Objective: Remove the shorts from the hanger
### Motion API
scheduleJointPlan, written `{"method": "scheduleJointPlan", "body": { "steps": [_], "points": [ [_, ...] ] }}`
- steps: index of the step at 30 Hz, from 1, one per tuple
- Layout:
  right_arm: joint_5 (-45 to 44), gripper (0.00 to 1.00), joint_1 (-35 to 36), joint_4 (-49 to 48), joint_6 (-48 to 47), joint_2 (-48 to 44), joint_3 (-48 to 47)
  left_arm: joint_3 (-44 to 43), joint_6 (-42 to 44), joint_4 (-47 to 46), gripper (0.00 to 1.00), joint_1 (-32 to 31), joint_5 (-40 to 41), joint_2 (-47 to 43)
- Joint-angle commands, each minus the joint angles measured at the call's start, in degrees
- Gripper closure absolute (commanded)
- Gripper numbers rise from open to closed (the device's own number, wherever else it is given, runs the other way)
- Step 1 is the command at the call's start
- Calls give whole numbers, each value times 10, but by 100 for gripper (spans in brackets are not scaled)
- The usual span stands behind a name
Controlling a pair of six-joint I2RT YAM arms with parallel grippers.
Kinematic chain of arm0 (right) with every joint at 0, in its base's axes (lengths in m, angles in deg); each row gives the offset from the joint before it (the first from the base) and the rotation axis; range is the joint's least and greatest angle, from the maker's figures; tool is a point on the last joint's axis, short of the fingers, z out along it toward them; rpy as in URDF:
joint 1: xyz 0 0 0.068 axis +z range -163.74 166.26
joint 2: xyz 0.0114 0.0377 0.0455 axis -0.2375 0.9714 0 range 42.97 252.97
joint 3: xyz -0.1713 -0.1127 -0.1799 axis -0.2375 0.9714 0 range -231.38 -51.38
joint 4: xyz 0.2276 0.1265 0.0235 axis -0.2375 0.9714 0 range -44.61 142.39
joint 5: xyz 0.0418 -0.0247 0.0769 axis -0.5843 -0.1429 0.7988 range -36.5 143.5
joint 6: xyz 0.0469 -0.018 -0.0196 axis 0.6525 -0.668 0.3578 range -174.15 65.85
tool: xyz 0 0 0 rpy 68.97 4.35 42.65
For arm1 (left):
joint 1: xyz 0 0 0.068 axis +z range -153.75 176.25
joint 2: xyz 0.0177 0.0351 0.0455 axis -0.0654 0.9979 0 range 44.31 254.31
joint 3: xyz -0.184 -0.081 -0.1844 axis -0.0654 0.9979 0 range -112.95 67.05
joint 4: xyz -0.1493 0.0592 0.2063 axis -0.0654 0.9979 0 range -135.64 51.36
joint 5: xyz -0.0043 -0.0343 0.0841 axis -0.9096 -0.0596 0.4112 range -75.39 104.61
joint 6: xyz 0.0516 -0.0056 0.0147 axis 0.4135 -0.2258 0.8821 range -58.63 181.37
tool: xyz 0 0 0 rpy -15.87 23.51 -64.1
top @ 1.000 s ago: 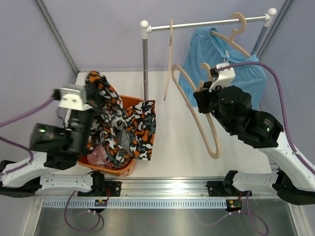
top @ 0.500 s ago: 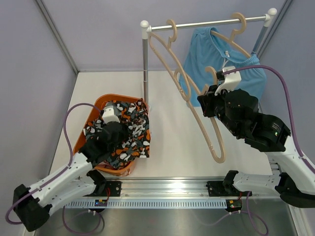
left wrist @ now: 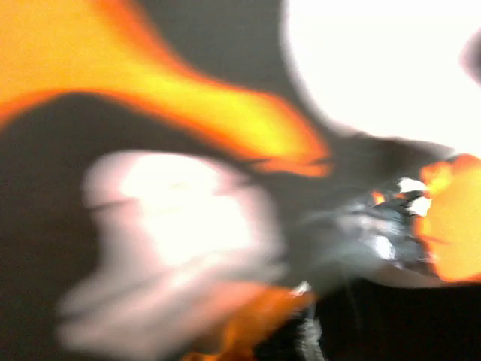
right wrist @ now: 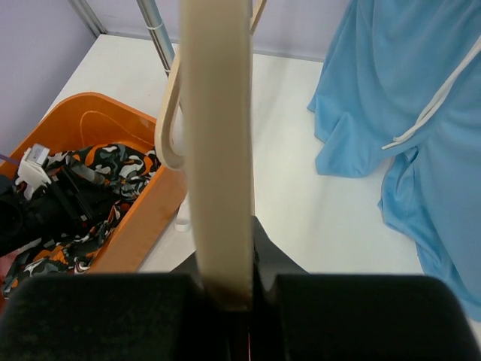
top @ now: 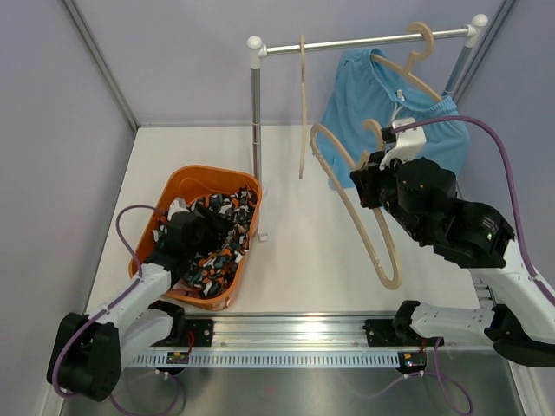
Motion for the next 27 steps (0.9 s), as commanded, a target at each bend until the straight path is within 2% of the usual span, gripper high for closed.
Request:
{"method": "scheduleJointPlan", "body": {
  "steps": [1, 3, 5, 9, 12, 16, 22, 27],
  "points": [
    [-19, 100, -2, -7, -15, 3, -26, -56, 40, 70, 18, 1, 14, -44],
    [-40, 100, -4, -14, -33, 11, -31, -108, 75, 115, 7, 1, 26, -88],
    [-32, 100, -29, -15, -43, 31, -41, -147, 102, 159, 1, 1, 26, -118],
    [48, 100, -92, -34, -51, 59, -53, -268, 170, 227, 1, 1, 29, -143],
    [109, 100, -153, -57, -62, 78, -67, -321, 212, 251, 1, 1, 30, -160],
    [147, 100, -205, -106, -101, 121, -104, -375, 254, 274, 1, 1, 37, -163],
    [192, 100, -284, -146, -110, 219, -197, -390, 298, 288, 1, 1, 17, -189],
    [193, 100, -305, -143, -106, 298, -264, -385, 321, 301, 1, 1, 11, -219]
  ]
}}
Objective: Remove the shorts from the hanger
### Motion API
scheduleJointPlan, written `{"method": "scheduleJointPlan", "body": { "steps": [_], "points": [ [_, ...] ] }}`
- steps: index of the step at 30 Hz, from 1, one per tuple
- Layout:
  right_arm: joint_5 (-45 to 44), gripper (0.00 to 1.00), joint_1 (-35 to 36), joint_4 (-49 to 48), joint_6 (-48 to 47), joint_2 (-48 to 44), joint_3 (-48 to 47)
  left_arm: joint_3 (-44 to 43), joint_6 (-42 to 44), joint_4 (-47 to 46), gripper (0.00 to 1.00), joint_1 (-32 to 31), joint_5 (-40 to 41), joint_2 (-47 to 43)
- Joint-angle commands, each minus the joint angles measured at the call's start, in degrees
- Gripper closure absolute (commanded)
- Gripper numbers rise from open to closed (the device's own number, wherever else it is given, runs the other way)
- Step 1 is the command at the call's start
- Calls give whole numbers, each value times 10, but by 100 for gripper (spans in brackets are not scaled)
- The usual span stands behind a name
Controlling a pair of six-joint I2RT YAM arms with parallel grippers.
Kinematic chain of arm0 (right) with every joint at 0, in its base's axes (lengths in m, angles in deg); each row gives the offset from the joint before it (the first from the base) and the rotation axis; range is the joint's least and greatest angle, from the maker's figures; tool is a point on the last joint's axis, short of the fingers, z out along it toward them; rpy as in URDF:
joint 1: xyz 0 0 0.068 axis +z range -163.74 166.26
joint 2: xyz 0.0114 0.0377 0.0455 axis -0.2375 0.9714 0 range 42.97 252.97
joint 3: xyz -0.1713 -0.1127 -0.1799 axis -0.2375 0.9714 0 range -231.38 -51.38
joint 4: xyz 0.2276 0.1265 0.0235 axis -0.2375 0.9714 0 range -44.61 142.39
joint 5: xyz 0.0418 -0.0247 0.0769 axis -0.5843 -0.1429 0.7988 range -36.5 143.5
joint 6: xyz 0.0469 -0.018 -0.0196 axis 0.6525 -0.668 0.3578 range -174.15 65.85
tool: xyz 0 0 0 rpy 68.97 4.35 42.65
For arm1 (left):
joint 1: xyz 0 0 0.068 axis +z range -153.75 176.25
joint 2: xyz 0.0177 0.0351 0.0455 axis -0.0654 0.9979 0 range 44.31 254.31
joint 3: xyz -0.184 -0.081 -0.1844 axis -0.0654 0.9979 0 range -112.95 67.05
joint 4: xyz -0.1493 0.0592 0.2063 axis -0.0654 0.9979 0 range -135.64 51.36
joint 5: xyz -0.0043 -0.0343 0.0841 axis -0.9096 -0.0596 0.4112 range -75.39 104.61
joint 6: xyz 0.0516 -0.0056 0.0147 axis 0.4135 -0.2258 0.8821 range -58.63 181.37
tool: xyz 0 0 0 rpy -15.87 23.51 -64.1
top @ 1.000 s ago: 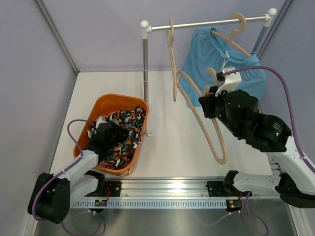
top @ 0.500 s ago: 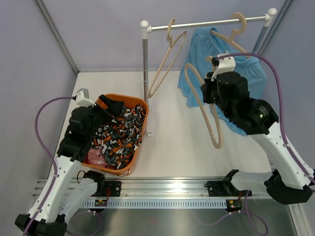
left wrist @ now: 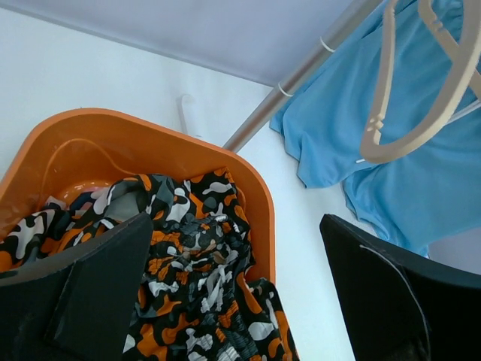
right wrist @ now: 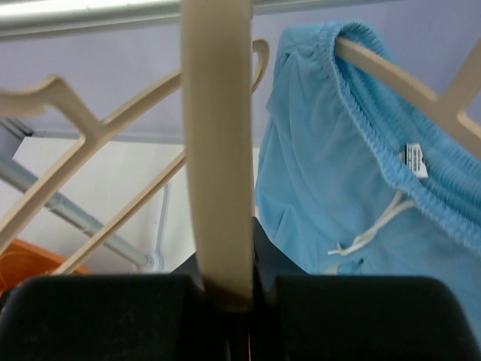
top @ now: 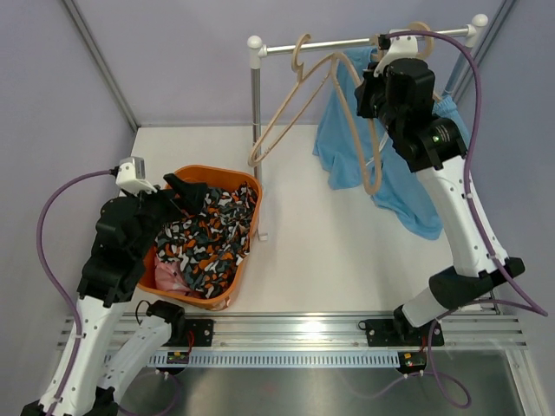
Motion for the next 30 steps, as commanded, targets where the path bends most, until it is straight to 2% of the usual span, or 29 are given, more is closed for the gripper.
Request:
{"method": "scheduleJointPlan", "body": {
  "steps": [1, 11, 22, 30],
  "points": [
    [21, 100, -10, -31, -8, 46, -63, -11, 38, 9, 1, 2, -12, -30],
    [27, 100, -10, -37, -14, 80, -90, 1, 77, 20, 1, 2, -15, -54],
    [40, 100, -11, 27, -54, 218, -295, 25, 96, 13, 1, 2, -21, -67],
    [76, 100, -11, 7, -53, 242, -261, 54, 110, 9, 1, 2, -23, -72]
  ]
}}
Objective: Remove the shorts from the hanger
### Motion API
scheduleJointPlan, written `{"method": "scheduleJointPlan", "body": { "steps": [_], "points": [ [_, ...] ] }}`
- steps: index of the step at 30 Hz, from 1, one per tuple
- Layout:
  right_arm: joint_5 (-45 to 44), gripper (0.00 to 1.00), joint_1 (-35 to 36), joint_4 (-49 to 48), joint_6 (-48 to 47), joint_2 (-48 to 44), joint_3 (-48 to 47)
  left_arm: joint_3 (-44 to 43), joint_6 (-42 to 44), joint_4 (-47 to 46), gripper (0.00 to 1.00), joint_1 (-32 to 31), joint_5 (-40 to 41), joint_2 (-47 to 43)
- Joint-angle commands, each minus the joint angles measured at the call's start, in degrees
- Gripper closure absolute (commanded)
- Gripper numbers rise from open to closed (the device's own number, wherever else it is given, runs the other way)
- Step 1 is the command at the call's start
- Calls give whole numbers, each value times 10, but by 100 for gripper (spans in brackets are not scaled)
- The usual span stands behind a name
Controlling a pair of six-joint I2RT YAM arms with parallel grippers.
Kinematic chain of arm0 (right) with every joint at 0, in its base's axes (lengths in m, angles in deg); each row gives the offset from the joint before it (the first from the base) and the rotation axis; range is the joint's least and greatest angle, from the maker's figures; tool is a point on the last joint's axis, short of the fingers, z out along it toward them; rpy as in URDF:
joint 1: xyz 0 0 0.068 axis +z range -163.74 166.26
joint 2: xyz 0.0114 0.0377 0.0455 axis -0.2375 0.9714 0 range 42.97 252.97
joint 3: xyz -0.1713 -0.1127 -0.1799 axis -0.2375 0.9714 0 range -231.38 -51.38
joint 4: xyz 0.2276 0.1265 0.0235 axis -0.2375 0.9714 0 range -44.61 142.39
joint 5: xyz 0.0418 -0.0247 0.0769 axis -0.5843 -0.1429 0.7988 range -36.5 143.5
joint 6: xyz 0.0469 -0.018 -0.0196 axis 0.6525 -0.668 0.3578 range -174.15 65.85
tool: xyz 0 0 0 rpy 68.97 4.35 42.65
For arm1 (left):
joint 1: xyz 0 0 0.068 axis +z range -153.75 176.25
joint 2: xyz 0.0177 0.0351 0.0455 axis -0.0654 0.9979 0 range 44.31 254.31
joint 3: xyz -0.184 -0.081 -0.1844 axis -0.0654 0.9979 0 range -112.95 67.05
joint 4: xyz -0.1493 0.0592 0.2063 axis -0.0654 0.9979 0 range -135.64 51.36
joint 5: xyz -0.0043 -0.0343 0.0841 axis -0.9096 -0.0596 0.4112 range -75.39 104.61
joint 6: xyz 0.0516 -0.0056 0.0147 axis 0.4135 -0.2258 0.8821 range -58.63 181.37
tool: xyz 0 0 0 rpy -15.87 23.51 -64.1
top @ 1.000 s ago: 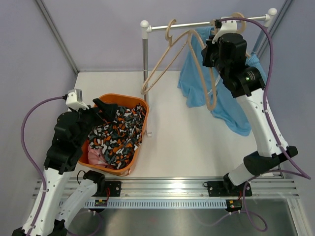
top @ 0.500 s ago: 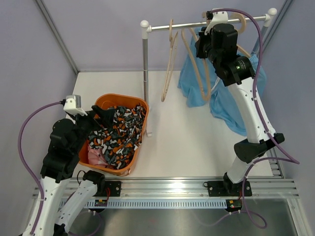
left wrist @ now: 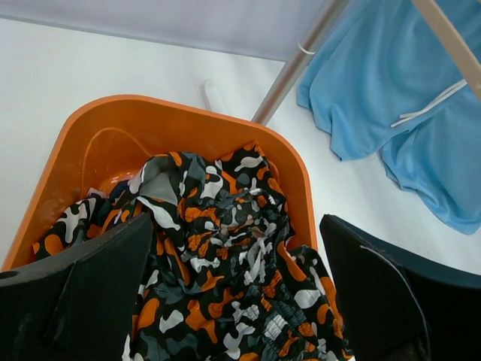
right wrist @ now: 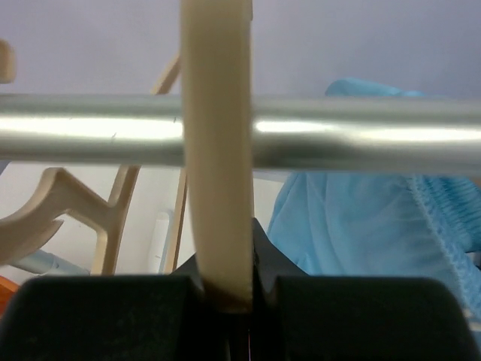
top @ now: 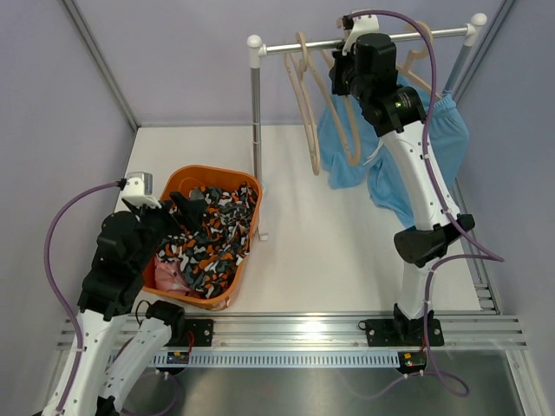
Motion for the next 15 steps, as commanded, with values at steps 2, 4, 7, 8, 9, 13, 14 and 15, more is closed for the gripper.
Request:
{"method": "scheduleJointPlan", "body": {
  "steps": [2, 4, 7, 8, 9, 13, 14, 15],
  "points": [
    [37, 100, -3, -24, -14, 5, 19, 13, 19, -21, 1, 2, -13, -8],
    [44, 100, -3, -28, -12, 6, 34, 22, 22, -19, 1, 2, -13, -12],
    [48, 100, -3, -22, -9, 6, 46, 32, 25, -18, 1, 2, -12, -18],
    [48, 100, -3, -22, -8, 6, 50, 34, 25, -18, 1, 2, -12, -19],
    [46, 100, -3, -20, -7, 0, 61, 36, 25, -16, 1, 2, -11, -20],
    [34, 81, -3, -44, 2, -38, 120, 45, 29, -13, 1, 1, -13, -26],
    [36, 77, -3, -48, 3, -48, 130, 50, 30, -13, 1, 2, -11, -27],
    [36, 74, -3, -51, 4, -65, 148, 52, 31, -12, 1, 2, -10, -28]
  ]
}}
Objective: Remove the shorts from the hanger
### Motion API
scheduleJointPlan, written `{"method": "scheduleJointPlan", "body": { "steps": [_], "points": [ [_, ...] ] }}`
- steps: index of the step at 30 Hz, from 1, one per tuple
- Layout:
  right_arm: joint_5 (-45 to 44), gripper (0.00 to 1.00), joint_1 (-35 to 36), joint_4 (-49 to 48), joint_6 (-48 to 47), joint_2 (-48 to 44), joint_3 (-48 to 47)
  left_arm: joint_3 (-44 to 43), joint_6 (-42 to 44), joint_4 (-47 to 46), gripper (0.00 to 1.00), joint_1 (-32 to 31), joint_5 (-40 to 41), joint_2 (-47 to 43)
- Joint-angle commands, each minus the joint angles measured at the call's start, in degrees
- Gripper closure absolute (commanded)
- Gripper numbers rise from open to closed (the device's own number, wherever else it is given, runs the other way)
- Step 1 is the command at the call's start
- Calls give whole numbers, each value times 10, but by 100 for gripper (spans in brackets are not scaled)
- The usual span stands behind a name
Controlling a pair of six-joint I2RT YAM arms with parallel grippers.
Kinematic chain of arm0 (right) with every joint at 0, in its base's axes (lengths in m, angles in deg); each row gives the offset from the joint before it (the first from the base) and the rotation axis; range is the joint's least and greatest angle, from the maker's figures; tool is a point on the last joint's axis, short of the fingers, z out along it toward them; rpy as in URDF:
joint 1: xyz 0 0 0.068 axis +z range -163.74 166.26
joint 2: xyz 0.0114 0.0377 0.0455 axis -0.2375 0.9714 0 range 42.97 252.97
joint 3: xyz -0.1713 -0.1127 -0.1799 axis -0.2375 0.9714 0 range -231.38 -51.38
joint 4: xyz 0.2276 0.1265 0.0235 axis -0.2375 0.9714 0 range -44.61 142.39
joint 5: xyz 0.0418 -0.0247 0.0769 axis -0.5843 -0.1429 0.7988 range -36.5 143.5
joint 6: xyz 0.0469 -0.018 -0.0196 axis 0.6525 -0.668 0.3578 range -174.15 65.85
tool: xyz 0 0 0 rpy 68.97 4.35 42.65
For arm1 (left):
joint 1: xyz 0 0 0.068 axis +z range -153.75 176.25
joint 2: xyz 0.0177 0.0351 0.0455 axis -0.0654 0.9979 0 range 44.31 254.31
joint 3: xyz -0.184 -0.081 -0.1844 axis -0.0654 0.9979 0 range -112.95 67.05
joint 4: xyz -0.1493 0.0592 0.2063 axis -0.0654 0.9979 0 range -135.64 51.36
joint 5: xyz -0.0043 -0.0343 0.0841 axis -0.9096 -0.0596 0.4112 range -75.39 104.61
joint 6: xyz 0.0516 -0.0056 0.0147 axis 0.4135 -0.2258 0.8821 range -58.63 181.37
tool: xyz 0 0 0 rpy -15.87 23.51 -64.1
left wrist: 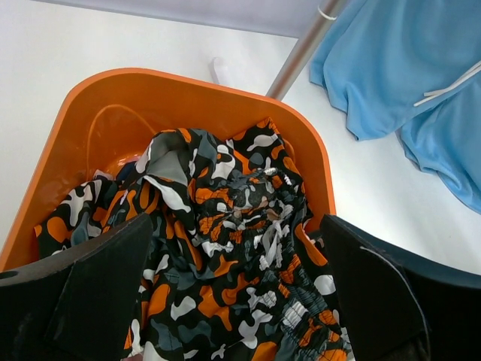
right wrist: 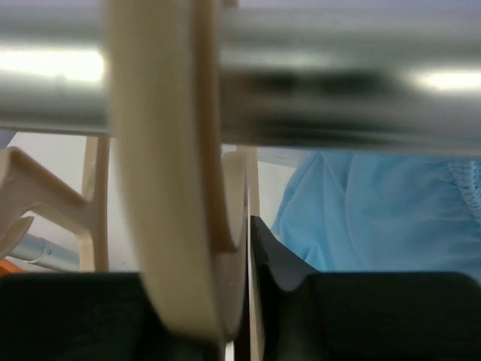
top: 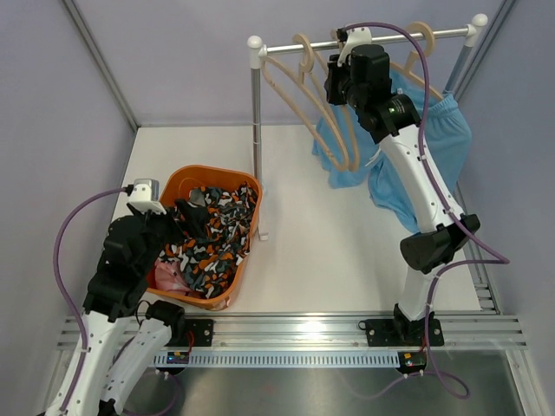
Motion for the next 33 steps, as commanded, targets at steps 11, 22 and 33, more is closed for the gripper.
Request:
{"method": "scheduleJointPlan", "body": {
  "steps": [11, 22, 33],
  "points": [
    [-10, 55, -3, 33, 6, -142, 94, 13, 16, -1, 1, 2, 3, -29],
    [-153, 36, -9, -14, -57, -279, 177, 24, 19, 17, 1, 2, -4, -51],
    [-9, 21, -170, -154, -46, -276, 256, 46, 19, 24, 1, 2, -8, -78]
  ]
}}
